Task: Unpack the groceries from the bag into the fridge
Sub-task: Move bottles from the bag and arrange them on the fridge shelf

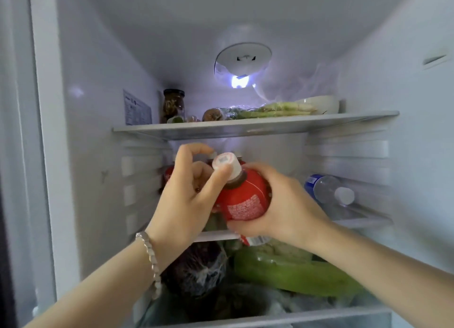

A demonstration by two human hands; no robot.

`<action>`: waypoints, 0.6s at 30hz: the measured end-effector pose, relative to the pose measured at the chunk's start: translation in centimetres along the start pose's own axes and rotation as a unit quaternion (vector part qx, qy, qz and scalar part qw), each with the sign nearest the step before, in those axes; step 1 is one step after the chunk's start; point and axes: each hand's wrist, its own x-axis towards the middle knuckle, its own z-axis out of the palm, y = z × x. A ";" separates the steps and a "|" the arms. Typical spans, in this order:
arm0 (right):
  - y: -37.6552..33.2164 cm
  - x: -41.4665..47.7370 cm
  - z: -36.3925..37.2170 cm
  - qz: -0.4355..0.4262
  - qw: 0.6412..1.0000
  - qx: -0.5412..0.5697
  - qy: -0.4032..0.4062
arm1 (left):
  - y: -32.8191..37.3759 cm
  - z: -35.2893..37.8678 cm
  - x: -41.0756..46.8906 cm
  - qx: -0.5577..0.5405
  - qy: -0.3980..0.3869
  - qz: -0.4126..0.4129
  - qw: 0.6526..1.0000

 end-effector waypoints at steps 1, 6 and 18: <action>0.5 0.2 -0.2 0.003 1.000 -0.014 0.027 | -1.2 -0.4 -0.1 0.084 -0.014 0.015 0.996; 3.1 2.8 0.9 0.043 0.997 -0.028 0.060 | -7.4 -1.6 -2.4 0.533 -0.090 -0.039 0.841; 6.1 14.0 8.8 0.109 0.991 0.015 -0.070 | -8.4 -1.8 -2.6 0.551 -0.100 -0.039 0.827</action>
